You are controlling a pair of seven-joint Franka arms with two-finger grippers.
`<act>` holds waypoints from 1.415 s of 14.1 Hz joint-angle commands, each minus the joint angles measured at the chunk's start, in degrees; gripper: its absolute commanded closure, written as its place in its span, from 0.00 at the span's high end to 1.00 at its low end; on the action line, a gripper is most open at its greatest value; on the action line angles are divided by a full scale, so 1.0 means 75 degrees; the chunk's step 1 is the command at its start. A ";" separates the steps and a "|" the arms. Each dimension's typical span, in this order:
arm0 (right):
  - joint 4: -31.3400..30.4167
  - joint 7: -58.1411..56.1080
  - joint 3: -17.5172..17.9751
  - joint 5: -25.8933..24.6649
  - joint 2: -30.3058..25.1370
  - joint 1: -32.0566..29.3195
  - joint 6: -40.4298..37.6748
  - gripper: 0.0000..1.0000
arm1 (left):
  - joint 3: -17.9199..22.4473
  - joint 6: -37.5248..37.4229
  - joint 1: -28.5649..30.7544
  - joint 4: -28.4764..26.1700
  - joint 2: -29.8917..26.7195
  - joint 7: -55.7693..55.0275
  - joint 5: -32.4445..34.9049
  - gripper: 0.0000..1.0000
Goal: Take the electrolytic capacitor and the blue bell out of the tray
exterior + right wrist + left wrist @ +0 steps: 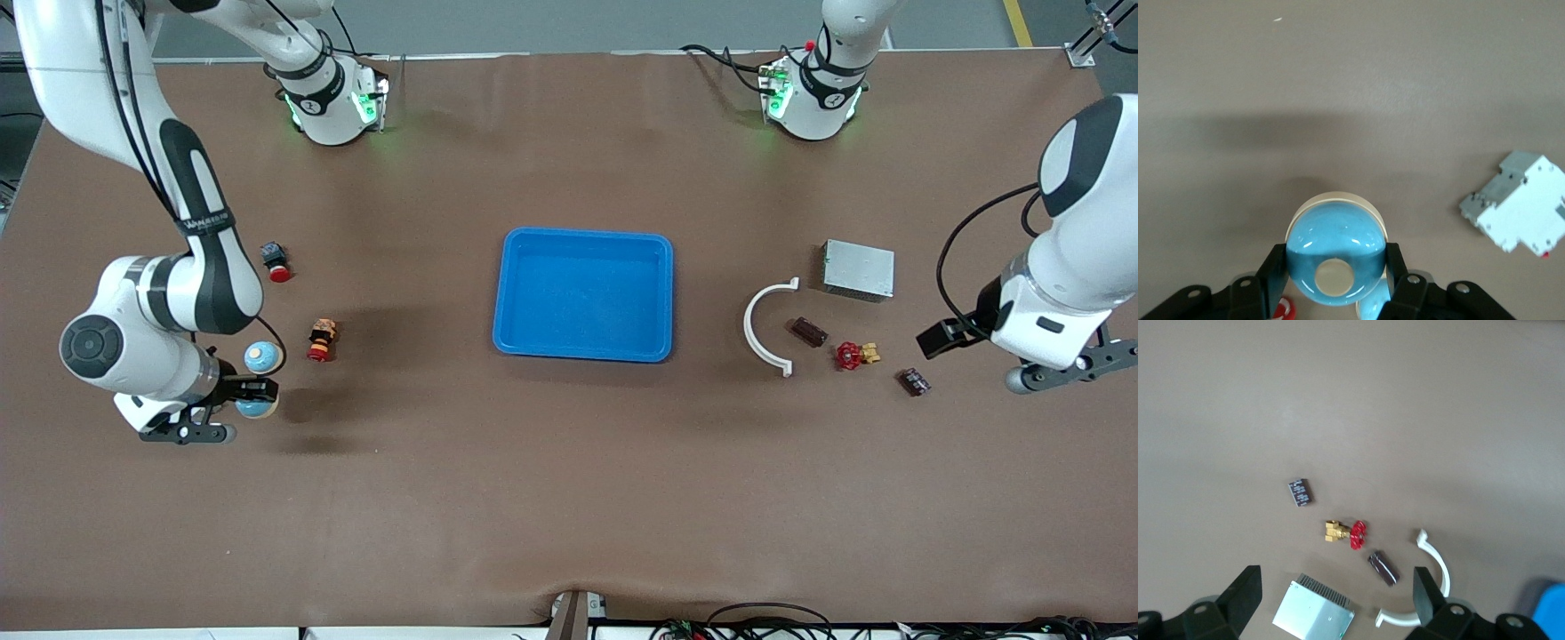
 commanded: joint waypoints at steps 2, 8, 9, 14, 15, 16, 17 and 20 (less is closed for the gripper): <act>0.0869 -0.0093 0.0155 -0.0107 0.0719 -0.0272 -0.0113 0.00 | -0.0032 -0.0940 -0.0204 0.1113 0.0399 0.1018 -0.0204 1.00; 0.0999 -0.0749 0.0155 -0.0060 0.0989 -0.0624 0.0120 0.00 | -0.0231 -0.2042 -0.0181 0.1278 0.0001 0.1042 -0.0158 1.00; 0.0987 -0.0749 0.0155 -0.0060 0.1024 -0.0648 0.0284 0.00 | -0.0254 -0.2055 -0.0180 0.1313 -0.0034 0.1042 -0.0170 1.00; 0.0998 -0.0854 0.0155 -0.0072 0.1282 -0.0753 0.0624 0.00 | -0.0501 -0.2009 -0.0215 0.1383 -0.0386 0.1042 -0.0205 1.00; 0.0987 -0.0855 0.0155 -0.0060 0.1352 -0.0777 0.0741 0.00 | -0.0338 -0.1927 -0.0482 0.1453 -0.0479 0.1077 -0.0193 1.00; 0.0987 -0.0855 0.0155 -0.0060 0.1388 -0.0789 0.0789 0.00 | 0.0336 -0.1845 -0.1054 0.1466 -0.0665 0.1089 -0.0228 1.00; 0.0998 -0.0855 0.0155 -0.0060 0.1423 -0.0789 0.0836 0.00 | 0.1109 -0.1832 -0.1651 0.1466 -0.0969 0.1101 -0.0460 1.00; 0.0987 -0.0866 0.0155 -0.0071 0.1458 -0.0812 0.0929 0.00 | 0.3323 -0.1692 -0.2870 0.1279 -0.1918 0.1847 -0.2287 1.00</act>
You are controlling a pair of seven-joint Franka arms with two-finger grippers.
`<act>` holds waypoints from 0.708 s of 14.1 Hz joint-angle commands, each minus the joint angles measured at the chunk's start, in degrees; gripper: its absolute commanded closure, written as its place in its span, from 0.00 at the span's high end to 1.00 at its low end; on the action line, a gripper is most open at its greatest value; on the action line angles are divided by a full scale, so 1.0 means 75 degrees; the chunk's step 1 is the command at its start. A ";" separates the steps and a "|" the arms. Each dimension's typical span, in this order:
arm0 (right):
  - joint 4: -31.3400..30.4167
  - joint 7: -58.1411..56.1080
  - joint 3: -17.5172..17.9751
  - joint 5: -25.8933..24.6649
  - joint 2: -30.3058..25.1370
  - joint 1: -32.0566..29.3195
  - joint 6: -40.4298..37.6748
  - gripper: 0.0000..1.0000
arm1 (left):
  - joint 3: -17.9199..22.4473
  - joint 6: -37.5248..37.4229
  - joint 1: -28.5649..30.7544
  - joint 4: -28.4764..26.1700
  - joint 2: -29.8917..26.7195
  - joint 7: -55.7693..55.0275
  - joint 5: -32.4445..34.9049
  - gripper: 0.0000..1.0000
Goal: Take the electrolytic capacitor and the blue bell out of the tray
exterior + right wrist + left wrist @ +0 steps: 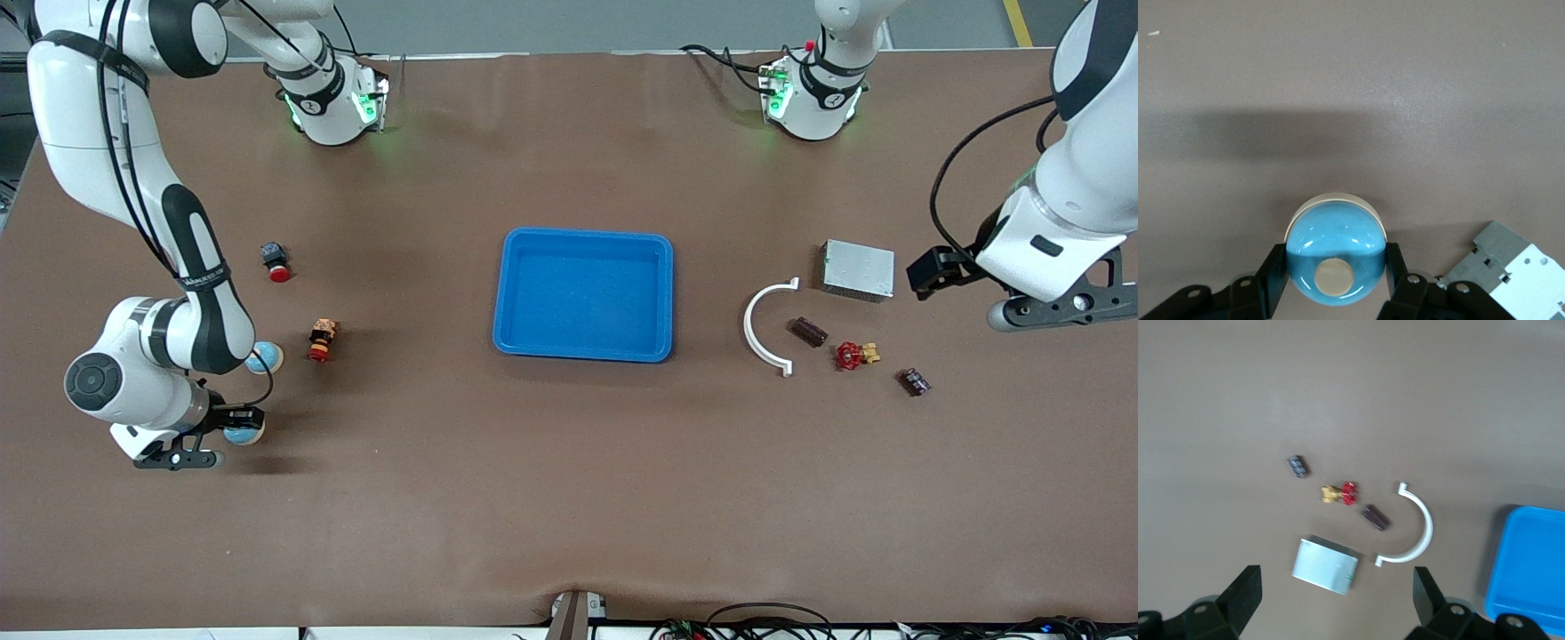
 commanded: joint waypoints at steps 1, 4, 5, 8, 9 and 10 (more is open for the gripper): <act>0.0188 -0.0110 0.0149 -0.0046 0.0162 -0.0198 0.0091 0.00 | 0.2262 0.0166 -0.1336 -0.0288 -0.1028 0.1236 -0.0911 1.00; 0.0176 -0.0110 0.0161 0.0001 0.0174 -0.0268 0.0407 1.00 | 0.4246 0.0119 -0.2698 -0.1243 -0.1939 0.2366 -0.1552 1.00; 0.0176 -0.0110 0.0161 0.0001 0.0174 -0.0268 0.0408 1.00 | 0.4832 0.0201 -0.3201 -0.1853 -0.2339 0.2378 -0.1939 1.00; 0.0176 -0.0086 0.0173 0.0001 0.0163 -0.0257 0.0408 1.00 | 0.5586 0.0166 -0.3967 -0.2501 -0.2997 0.2226 -0.2037 1.00; 0.0176 -0.0086 0.0173 0.0001 0.0162 -0.0257 0.0396 1.00 | 0.5599 0.0166 -0.4049 -0.2724 -0.3312 0.2203 -0.2037 1.00; 0.0176 -0.0075 0.0184 0.0012 0.0151 -0.0245 0.0349 1.00 | 0.5611 0.0155 -0.4108 -0.2866 -0.3536 0.2191 -0.2037 1.00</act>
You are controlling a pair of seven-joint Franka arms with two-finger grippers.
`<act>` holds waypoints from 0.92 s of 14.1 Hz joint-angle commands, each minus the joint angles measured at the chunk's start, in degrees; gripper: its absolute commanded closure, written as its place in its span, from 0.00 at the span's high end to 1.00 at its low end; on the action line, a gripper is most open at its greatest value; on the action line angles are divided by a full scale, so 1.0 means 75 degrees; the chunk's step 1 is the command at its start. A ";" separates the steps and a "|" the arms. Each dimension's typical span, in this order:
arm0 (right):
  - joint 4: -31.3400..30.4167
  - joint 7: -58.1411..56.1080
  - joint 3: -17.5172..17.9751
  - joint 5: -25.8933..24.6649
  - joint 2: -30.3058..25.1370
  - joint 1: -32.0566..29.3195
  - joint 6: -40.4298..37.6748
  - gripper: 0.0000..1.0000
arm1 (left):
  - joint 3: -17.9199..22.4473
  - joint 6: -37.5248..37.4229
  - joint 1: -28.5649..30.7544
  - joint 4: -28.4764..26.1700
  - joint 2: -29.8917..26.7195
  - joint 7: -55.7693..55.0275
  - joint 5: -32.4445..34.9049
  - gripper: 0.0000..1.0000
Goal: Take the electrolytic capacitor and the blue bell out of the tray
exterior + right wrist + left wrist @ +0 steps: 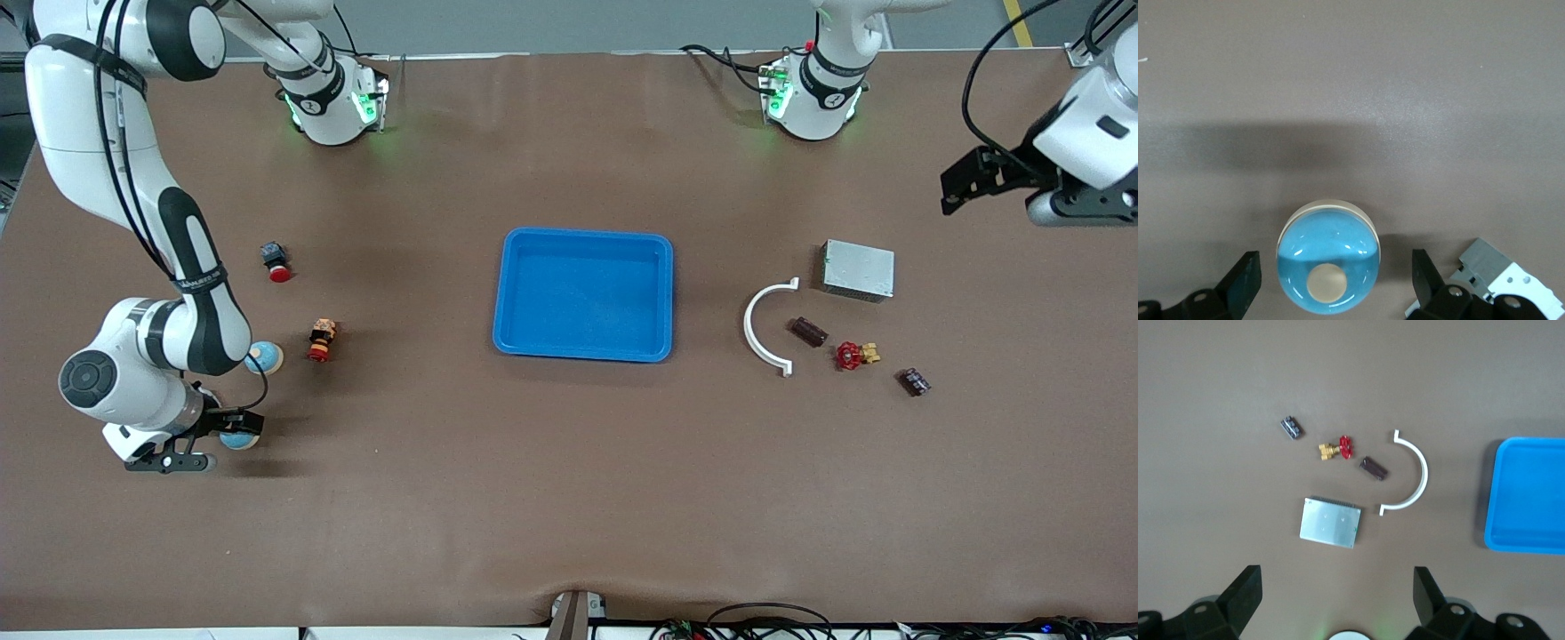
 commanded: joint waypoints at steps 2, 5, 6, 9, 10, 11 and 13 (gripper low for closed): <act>0.0138 -0.0060 0.0163 0.0008 -0.0023 -0.0072 -0.0214 1.00 | 0.0154 0.0038 -0.0192 -0.0769 -0.1018 -0.0026 -0.0119 1.00; 0.0172 -0.0025 0.0256 0.0008 -0.0583 -0.0060 -0.1546 1.00 | 0.0153 -0.0021 -0.0110 -0.0454 -0.0937 0.0020 -0.0130 1.00; 0.0172 -0.0025 0.0245 -0.0003 -0.0864 -0.0025 -0.2015 1.00 | 0.0142 -0.0021 -0.0121 -0.0417 -0.0924 0.0021 -0.0142 1.00; 0.0172 0.0010 0.0245 -0.0004 -0.1568 0.0104 -0.3071 1.00 | 0.0118 -0.0021 -0.0110 -0.0405 -0.0913 -0.0049 -0.0352 1.00; 0.0149 0.0011 0.0245 0.0008 -0.1767 0.0116 -0.3306 1.00 | 0.0141 -0.0021 -0.0110 -0.0405 -0.0889 -0.0050 -0.0469 1.00; 0.0126 0.0011 0.0245 0.0008 -0.1967 0.0104 -0.3482 1.00 | 0.0153 -0.0033 -0.0110 -0.0417 -0.0878 -0.0050 -0.0459 1.00; -0.0142 0.0011 0.0245 0.0008 -0.2435 0.0081 -0.3566 1.00 | 0.0118 -0.0091 -0.0121 -0.0417 -0.0878 -0.0085 -0.0447 1.00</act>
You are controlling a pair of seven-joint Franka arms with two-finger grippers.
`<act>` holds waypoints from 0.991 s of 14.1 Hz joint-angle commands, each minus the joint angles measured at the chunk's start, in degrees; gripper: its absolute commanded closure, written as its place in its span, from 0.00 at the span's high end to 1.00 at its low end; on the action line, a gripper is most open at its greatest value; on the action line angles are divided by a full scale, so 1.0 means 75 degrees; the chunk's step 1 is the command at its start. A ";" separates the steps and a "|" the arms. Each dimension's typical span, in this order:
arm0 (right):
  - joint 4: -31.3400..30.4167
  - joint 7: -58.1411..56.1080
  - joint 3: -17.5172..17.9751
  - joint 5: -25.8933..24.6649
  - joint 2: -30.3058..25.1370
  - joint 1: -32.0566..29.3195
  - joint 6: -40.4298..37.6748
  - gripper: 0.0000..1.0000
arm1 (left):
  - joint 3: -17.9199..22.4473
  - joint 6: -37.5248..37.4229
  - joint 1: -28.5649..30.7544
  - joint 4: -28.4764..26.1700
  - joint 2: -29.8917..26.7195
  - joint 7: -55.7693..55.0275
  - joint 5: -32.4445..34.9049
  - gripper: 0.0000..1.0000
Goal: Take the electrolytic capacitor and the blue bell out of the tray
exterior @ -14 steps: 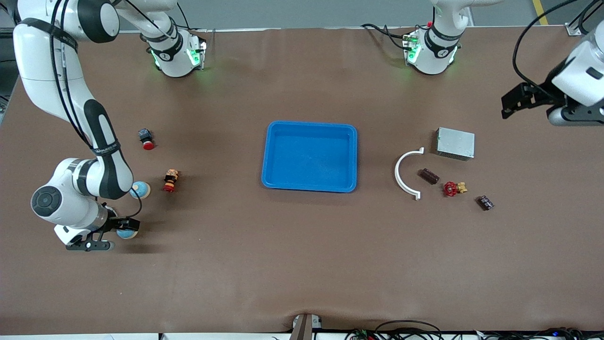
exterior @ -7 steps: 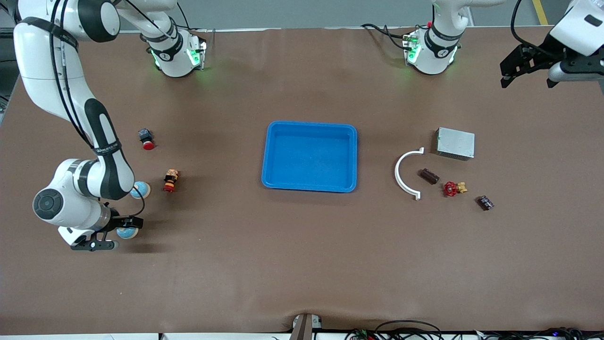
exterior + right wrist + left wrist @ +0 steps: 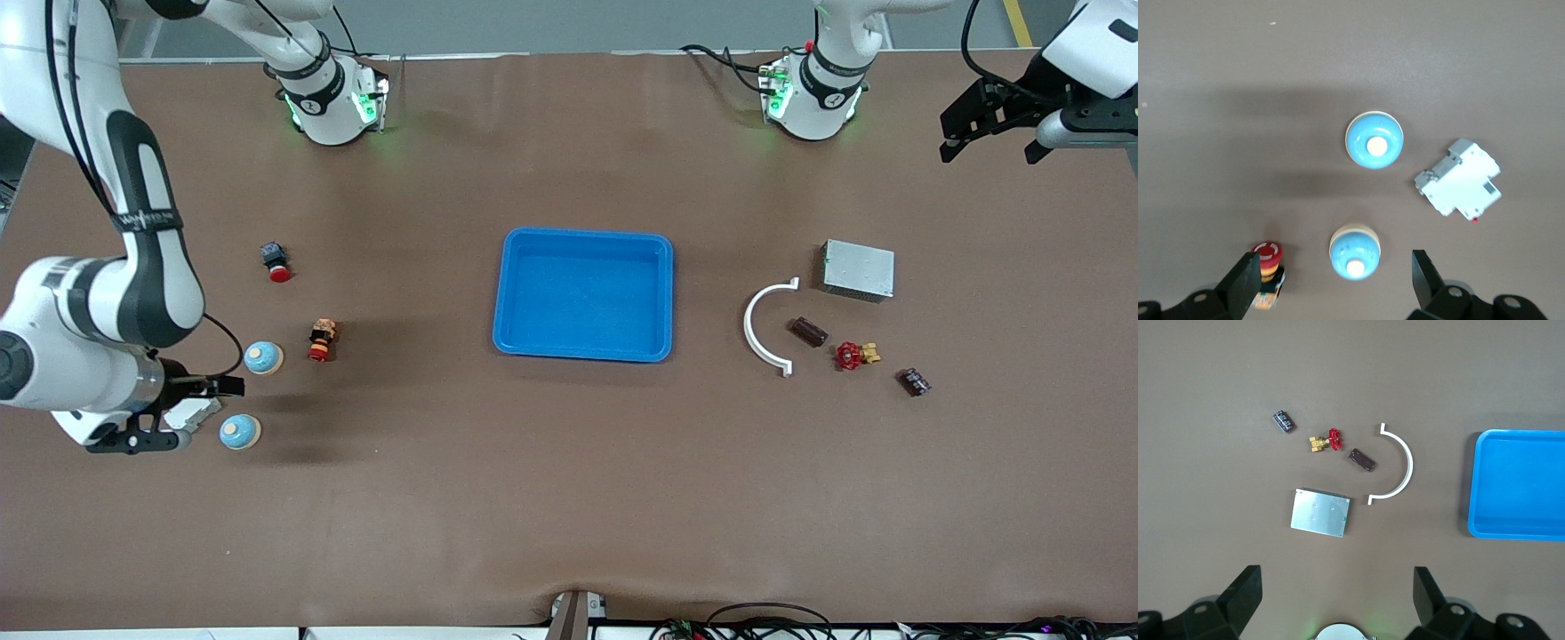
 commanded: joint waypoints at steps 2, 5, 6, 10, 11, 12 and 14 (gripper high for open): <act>-0.1011 0.0009 0.0007 0.0005 -0.1198 -0.0026 -0.0009 1.00 | -0.0001 -0.0300 -0.0014 0.0055 -0.0032 -0.0075 -0.0146 1.00; -0.1153 0.0009 0.0007 0.0017 -0.1972 -0.0026 -0.0675 1.00 | -0.0024 -0.0418 -0.0014 0.0067 -0.0079 -0.0052 -0.0087 1.00; -0.1154 0.0021 0.0007 0.0006 -0.2206 -0.0026 -0.0898 1.00 | -0.0048 -0.0477 -0.0014 0.0067 -0.0079 -0.0052 0.0006 1.00; -0.1165 0.0196 0.0019 0.0017 -0.3062 -0.0026 -0.1672 1.00 | -0.0434 -0.0501 -0.0002 0.0126 -0.0079 -0.0156 0.0520 1.00; -0.1200 0.0324 0.0019 0.0029 -0.3238 -0.0003 -0.1801 1.00 | -0.0423 -0.0501 -0.0002 0.0172 -0.0079 -0.0157 0.0592 1.00; -0.1212 0.0407 0.0030 0.0029 -0.3426 0.0021 -0.1907 1.00 | -0.0400 -0.0501 -0.0014 0.0208 -0.0056 -0.0157 0.0592 1.00; -0.1212 0.0455 0.0030 0.0029 -0.3754 0.0091 -0.2095 1.00 | -0.0341 -0.0501 0.0021 0.0185 -0.0056 -0.0157 0.0581 1.00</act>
